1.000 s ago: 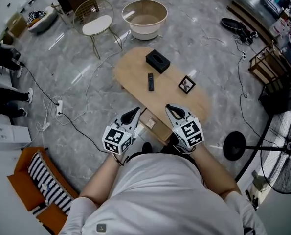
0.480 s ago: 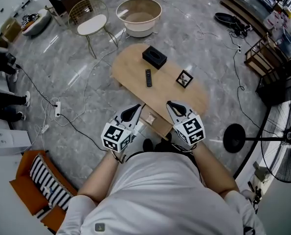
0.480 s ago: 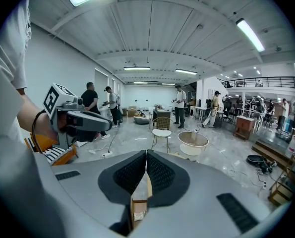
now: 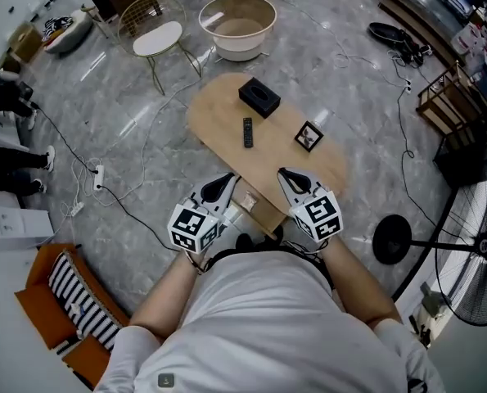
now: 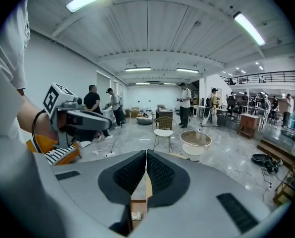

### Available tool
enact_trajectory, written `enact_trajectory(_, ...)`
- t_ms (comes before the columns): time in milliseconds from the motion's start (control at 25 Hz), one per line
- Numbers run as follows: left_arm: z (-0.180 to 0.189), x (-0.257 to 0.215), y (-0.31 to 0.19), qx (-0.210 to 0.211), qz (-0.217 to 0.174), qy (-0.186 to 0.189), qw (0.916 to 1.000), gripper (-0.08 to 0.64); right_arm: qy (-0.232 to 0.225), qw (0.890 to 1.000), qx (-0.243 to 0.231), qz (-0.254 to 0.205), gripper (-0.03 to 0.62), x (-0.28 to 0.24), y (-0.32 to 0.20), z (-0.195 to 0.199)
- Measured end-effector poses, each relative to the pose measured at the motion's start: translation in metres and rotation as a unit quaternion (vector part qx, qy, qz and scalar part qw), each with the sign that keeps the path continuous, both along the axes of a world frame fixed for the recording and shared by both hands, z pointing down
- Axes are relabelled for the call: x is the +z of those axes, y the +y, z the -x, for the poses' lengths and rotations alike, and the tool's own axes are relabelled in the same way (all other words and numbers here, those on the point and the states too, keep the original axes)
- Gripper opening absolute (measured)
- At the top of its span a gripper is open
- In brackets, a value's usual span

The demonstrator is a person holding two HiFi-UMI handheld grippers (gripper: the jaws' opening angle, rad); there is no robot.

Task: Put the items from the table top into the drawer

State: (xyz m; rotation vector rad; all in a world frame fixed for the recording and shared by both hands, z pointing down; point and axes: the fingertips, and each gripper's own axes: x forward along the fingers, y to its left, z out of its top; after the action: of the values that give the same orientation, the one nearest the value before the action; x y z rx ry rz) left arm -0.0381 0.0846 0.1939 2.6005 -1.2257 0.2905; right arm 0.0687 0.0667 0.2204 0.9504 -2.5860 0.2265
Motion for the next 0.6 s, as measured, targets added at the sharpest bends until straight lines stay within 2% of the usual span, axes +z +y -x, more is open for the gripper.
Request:
enact_trajectory(360, -0.024, -0.003, -0.027, -0.019, -0.018, -0.012, 0.9996, 0.009, -0.001, 1.0, -0.012, -0.008, 0.031, -0.002, -0.037, -0.03)
enact_trajectory(600, -0.024, 0.001, -0.051, -0.015, -0.016, -0.012, 0.9997, 0.009, -0.005, 1.0, -0.006, 0.007, 0.031, 0.007, -0.057, -0.03)
